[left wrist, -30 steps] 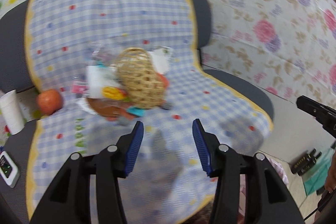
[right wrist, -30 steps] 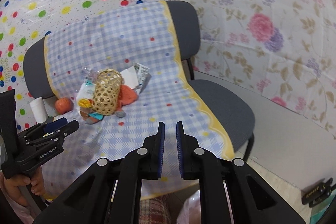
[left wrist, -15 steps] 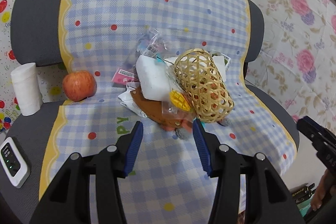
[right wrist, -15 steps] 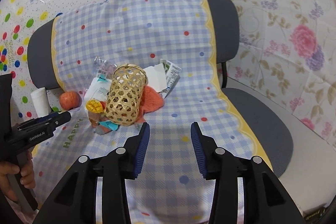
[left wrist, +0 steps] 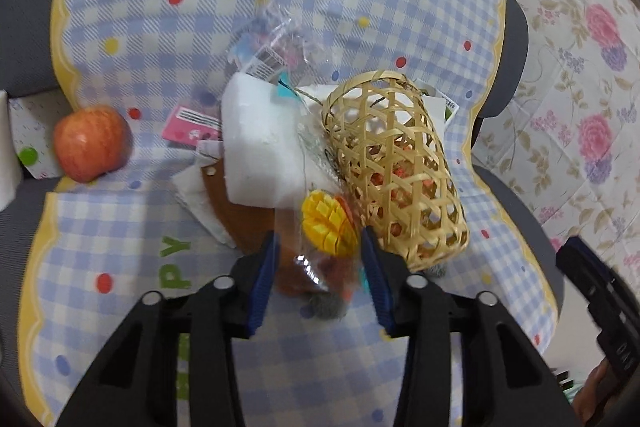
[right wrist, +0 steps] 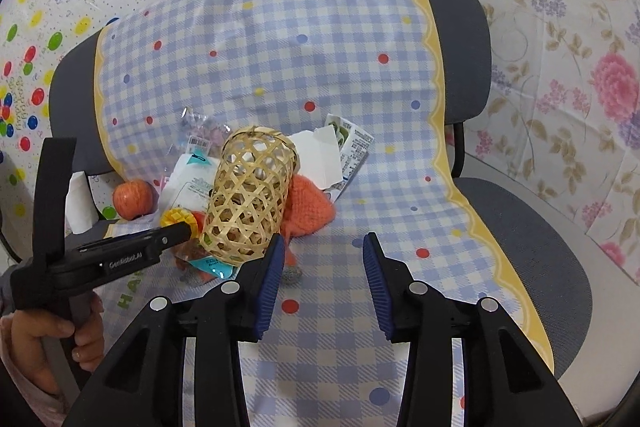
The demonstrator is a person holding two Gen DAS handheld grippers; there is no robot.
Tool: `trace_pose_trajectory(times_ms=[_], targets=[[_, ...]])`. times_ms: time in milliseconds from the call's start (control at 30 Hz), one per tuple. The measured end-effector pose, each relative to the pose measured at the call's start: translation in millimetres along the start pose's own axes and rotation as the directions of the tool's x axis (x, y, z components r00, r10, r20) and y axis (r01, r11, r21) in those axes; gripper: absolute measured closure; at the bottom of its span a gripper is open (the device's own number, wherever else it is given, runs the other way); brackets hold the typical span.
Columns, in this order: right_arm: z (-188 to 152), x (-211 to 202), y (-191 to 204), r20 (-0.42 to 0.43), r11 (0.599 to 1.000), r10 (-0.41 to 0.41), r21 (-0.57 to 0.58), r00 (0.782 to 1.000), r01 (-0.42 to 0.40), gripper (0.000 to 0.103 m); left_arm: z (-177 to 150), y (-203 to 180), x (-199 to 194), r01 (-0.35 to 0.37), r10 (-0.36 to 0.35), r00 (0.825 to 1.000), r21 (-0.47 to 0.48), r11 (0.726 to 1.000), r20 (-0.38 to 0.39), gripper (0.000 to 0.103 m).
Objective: Collect trash
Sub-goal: 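Grasp the clear plastic bag with the left gripper, then grasp the small clear wrapper with the right gripper while the left holds its bag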
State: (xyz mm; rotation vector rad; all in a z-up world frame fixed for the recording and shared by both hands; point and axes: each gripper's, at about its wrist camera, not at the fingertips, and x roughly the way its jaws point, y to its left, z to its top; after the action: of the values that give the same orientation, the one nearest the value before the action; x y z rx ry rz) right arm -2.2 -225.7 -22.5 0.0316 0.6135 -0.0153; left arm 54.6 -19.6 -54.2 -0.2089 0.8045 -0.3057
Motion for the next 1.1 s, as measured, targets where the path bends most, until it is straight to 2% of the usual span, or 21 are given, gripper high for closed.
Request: trace_pose_trajectory(times_ms=[133,200,300,433,500,567,800,933,1100], targets=[[0,3,2,-0.008,1.000,0.009,-0.007,1.000,-0.009,0.062,3,3,-4,0.044,-0.044,0.999,-0.010,0.999,0.025,0.081],[1,5,4,-0.010,1.000,0.017,-0.007,1.000,-0.017,0.061,2,1,-13,0.038,-0.039,0.998,0.016,0.999,0.055,0.091],[4,4,9,-0.004,0.999,0.028,-0.015,1.000,-0.028,0.061,2,-4,-32,0.027,-0.034,0.994,0.070,0.997,0.106,0.095],[8,5,16,0.001,0.999,0.042,-0.020,0.999,-0.042,0.057,-3,-4,-67,-0.001,-0.020,0.982,0.115,0.993,0.186,0.095],[9,8,22,0.000,0.998,0.052,-0.018,0.999,-0.052,0.044,-5,-1,-82,-0.014,-0.013,0.975,0.118,0.993,0.223,0.095],[10,12,29,-0.003,0.998,0.060,-0.022,0.998,-0.060,0.040,-7,4,-95,-0.042,0.010,0.967,0.119,0.992,0.254,0.095],[23,29,59,-0.022,0.992,0.122,-0.029,0.992,-0.123,0.039,-8,38,-121,-0.082,0.060,0.953,0.061,0.995,0.297,0.095],[35,41,86,-0.029,0.985,0.161,-0.057,0.987,-0.163,0.039,-4,60,-130,-0.156,0.142,0.938,0.019,0.988,0.317,0.095],[48,61,122,-0.048,0.972,0.212,-0.096,0.976,-0.215,0.039,3,91,-135,-0.190,0.193,0.928,-0.039,0.981,0.320,0.095]])
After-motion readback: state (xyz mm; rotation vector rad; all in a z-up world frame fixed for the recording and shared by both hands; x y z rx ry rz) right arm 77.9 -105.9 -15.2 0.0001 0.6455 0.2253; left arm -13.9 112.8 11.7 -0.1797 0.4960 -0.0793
